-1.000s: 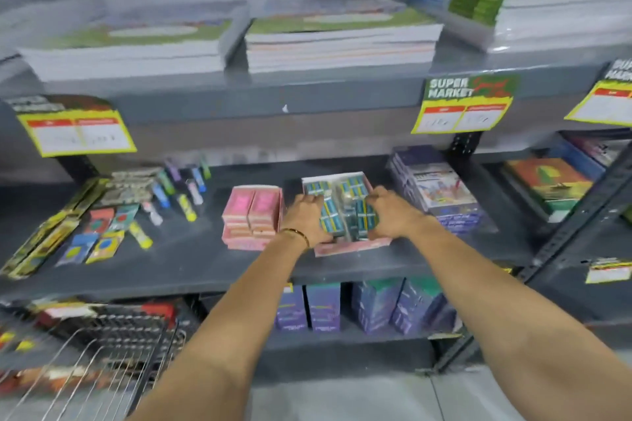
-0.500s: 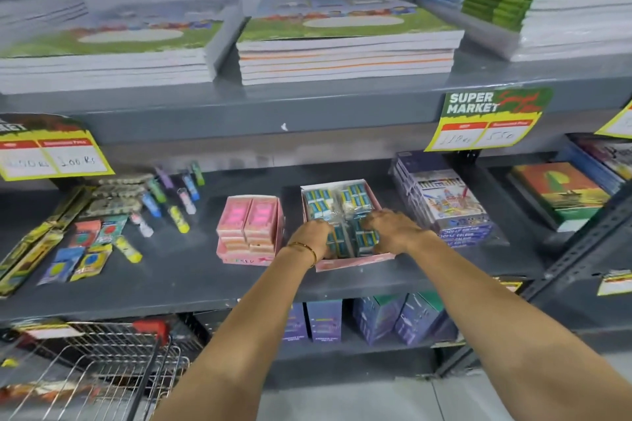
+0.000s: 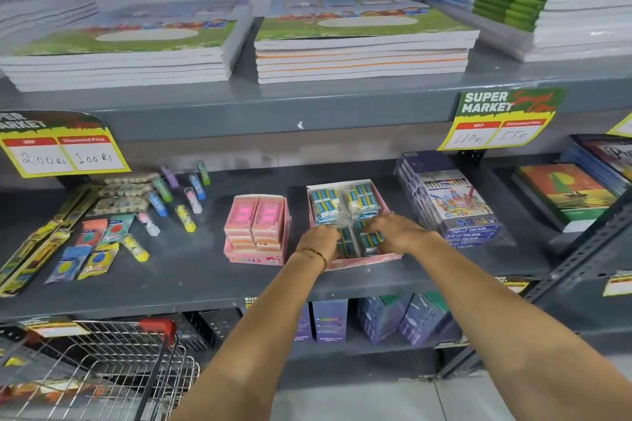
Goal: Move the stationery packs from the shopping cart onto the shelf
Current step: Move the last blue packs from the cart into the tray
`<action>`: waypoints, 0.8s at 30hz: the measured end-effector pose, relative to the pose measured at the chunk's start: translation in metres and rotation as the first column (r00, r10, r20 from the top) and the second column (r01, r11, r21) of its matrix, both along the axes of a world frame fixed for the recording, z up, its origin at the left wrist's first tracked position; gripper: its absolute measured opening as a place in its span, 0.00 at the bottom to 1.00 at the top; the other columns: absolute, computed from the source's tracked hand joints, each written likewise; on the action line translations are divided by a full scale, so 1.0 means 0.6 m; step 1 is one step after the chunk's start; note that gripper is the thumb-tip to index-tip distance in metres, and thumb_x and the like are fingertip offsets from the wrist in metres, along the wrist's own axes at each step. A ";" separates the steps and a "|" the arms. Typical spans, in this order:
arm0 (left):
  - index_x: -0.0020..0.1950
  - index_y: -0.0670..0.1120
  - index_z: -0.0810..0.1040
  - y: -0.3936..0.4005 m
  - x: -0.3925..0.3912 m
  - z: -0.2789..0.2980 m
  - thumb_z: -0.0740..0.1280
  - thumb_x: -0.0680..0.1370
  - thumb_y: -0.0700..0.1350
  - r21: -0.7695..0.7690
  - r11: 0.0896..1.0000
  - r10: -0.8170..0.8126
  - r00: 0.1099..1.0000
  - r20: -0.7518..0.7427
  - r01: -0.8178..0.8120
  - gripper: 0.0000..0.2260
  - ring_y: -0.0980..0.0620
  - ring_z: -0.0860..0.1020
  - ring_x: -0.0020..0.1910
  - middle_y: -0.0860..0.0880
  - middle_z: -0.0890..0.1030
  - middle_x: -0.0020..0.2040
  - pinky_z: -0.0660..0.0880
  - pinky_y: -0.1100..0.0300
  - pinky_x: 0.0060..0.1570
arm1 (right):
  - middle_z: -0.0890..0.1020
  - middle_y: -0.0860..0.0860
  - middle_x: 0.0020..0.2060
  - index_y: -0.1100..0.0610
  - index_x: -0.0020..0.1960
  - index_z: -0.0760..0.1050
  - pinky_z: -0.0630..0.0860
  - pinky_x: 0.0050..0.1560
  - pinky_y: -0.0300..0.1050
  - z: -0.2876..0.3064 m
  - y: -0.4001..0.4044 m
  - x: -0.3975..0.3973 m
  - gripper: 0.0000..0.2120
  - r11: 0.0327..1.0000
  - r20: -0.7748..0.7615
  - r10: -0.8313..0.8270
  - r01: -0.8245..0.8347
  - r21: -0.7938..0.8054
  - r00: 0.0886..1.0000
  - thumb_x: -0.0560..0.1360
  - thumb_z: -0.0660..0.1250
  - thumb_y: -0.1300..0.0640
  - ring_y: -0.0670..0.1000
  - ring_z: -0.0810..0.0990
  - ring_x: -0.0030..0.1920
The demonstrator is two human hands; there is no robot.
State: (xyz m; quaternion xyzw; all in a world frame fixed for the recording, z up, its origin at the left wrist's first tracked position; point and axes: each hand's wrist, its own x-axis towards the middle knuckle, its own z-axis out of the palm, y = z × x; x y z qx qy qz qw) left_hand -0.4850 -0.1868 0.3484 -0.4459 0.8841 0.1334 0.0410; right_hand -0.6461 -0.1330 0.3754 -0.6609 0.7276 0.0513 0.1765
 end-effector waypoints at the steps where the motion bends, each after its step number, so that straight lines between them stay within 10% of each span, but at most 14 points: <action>1: 0.66 0.40 0.74 0.000 0.000 0.001 0.61 0.80 0.38 -0.003 1.000 -0.003 1.000 -0.001 0.003 0.14 0.39 0.76 0.62 0.38 0.77 0.63 0.74 0.49 0.65 | 0.72 0.57 0.68 0.50 0.69 0.71 0.71 0.66 0.48 0.000 0.000 0.001 0.25 1.000 0.001 -0.001 0.001 0.000 1.000 0.74 0.66 0.66 0.58 0.74 0.64; 10: 0.65 0.42 0.75 0.007 0.011 -0.003 0.66 0.79 0.45 0.028 0.999 0.047 0.981 -0.191 -0.042 0.16 0.43 0.76 0.62 0.42 0.76 0.65 0.74 0.50 0.65 | 0.75 0.53 0.67 0.51 0.67 0.73 0.72 0.66 0.50 -0.014 0.009 -0.007 0.22 0.986 0.140 -0.104 0.121 -0.116 0.985 0.73 0.68 0.59 0.56 0.75 0.64; 14: 0.68 0.43 0.72 0.027 0.035 -0.013 0.66 0.78 0.51 0.012 0.992 0.121 0.915 -0.386 -0.126 0.21 0.47 0.72 0.66 0.46 0.73 0.68 0.70 0.54 0.67 | 0.85 0.57 0.51 0.55 0.53 0.81 0.81 0.51 0.50 -0.033 0.034 -0.012 0.10 0.705 0.389 -0.439 0.579 -0.410 0.810 0.75 0.64 0.63 0.57 0.83 0.46; 24: 0.56 0.44 0.78 0.064 0.045 -0.023 0.61 0.77 0.36 -0.152 0.983 -0.113 0.990 -0.088 0.099 0.10 0.44 0.77 0.56 0.44 0.78 0.56 0.77 0.51 0.51 | 0.85 0.65 0.43 0.63 0.50 0.83 0.80 0.50 0.51 -0.045 0.046 0.007 0.12 0.695 0.373 -0.552 0.659 -0.288 0.746 0.74 0.61 0.69 0.62 0.83 0.45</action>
